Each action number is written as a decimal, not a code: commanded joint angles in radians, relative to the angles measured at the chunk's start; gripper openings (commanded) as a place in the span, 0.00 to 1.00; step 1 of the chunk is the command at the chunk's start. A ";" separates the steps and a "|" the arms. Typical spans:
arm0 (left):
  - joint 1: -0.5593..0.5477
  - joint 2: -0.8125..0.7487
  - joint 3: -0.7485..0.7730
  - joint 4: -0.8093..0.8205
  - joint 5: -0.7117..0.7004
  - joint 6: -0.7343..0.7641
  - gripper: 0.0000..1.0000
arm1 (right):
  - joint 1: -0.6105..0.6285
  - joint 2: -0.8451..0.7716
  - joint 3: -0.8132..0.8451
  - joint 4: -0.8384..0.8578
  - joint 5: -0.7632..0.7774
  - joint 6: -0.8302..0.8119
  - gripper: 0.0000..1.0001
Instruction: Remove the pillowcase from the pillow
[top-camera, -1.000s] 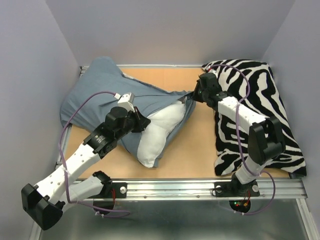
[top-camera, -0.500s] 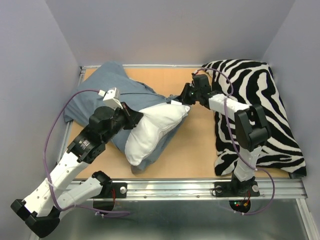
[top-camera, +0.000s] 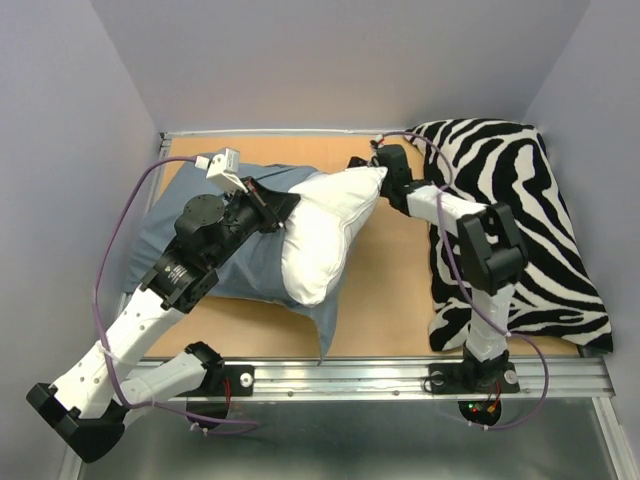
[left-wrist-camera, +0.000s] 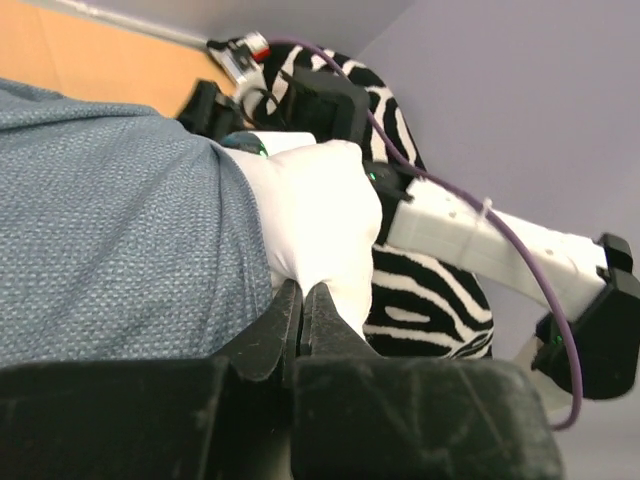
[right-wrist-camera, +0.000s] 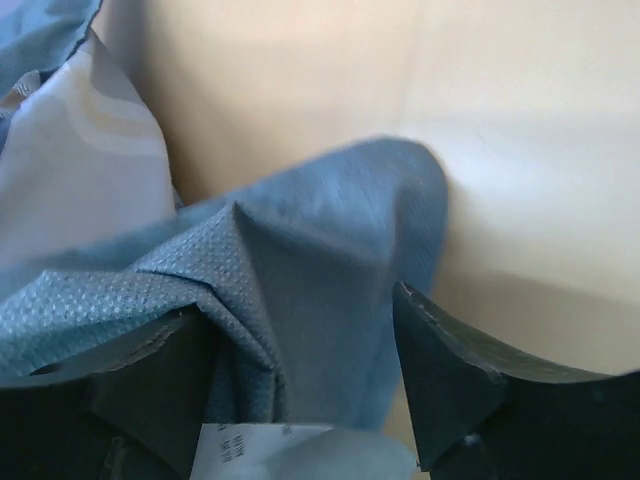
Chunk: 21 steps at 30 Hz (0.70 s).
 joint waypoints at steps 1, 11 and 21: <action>-0.006 -0.049 0.053 0.298 -0.071 -0.005 0.00 | -0.061 -0.282 -0.125 -0.012 0.104 0.023 0.76; -0.003 0.023 -0.006 0.422 -0.126 -0.036 0.00 | -0.161 -0.592 -0.219 -0.201 0.241 0.078 0.92; -0.004 0.184 0.013 0.522 -0.065 -0.070 0.00 | -0.173 -0.832 -0.412 -0.096 -0.050 0.204 1.00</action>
